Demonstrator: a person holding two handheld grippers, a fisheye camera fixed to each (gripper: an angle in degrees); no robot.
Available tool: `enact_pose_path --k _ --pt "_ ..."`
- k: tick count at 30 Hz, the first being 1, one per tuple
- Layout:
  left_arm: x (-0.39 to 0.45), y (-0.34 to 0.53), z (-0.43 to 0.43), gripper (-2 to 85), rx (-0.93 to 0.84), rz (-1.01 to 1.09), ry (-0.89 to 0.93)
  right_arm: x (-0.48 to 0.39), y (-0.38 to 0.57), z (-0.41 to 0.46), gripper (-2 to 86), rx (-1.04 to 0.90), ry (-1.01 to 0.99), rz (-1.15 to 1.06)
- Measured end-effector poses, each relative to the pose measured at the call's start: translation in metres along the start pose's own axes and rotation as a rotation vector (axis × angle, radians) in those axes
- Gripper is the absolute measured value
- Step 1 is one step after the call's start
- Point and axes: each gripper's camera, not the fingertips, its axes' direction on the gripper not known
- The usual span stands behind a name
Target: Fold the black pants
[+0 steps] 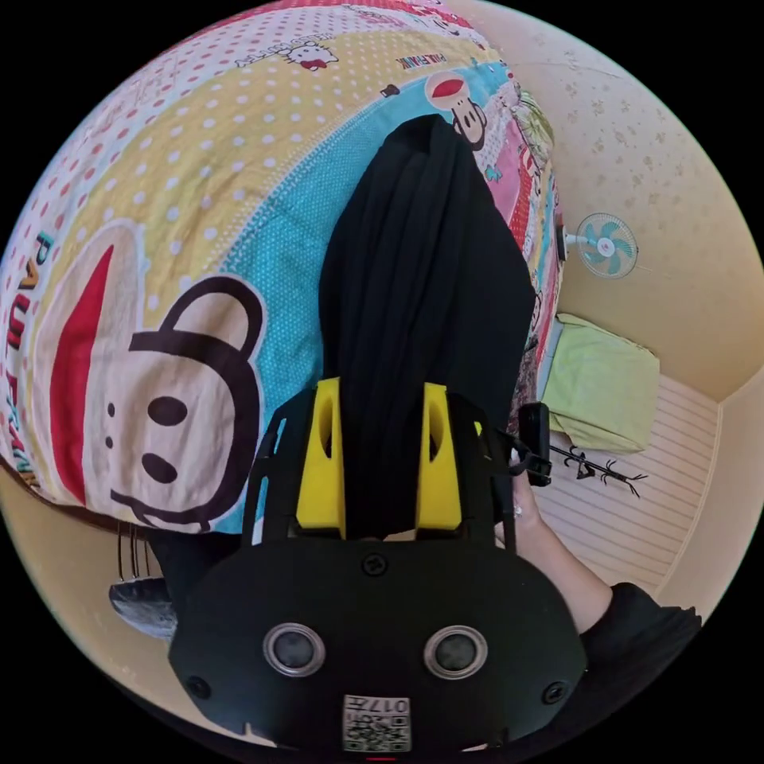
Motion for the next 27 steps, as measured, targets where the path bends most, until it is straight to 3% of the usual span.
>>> enact_pose_path --k 5,10,17,23,27 --pt "0.009 0.023 -0.019 10.7 -0.228 0.046 0.142 -0.003 0.029 -0.022 13.4 -0.073 -0.096 -0.090" --pt "0.064 0.054 -0.035 9.3 -0.322 0.180 0.239 -0.022 0.077 -0.069 12.0 -0.005 -0.179 -0.181" --pt "0.224 0.056 -0.038 8.9 -0.381 0.457 0.292 -0.055 0.140 -0.179 11.4 0.343 -0.181 -0.313" --pt "0.359 0.077 -0.006 9.0 -0.418 0.700 0.300 -0.071 0.184 -0.265 11.7 0.618 -0.057 -0.420" --pt "0.402 0.087 0.045 9.9 -0.396 0.741 0.150 -0.016 0.190 -0.298 13.6 0.805 0.031 -0.247"
